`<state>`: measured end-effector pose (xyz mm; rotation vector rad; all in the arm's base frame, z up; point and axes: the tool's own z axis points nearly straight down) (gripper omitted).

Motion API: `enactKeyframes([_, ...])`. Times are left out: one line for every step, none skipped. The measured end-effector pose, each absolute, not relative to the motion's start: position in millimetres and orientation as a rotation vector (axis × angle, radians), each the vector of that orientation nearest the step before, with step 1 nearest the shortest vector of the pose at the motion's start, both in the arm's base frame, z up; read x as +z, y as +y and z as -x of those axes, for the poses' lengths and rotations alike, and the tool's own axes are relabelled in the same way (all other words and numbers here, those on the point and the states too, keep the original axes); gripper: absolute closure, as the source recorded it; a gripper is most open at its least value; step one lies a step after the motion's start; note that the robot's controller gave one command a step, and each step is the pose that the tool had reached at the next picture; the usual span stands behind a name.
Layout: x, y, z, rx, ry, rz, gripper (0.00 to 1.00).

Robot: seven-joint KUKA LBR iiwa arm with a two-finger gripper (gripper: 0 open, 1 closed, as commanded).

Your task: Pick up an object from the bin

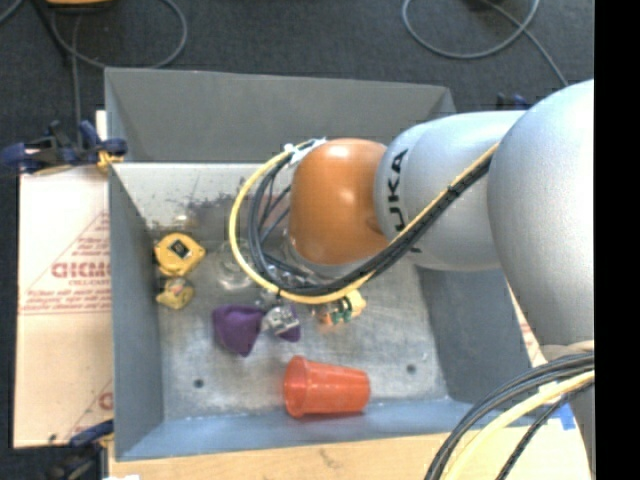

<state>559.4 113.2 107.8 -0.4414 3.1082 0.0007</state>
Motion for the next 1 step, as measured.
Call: enactKeyframes([121.1, 112.7, -558.2, 0.0, 3.114, 0.441, 1.0])
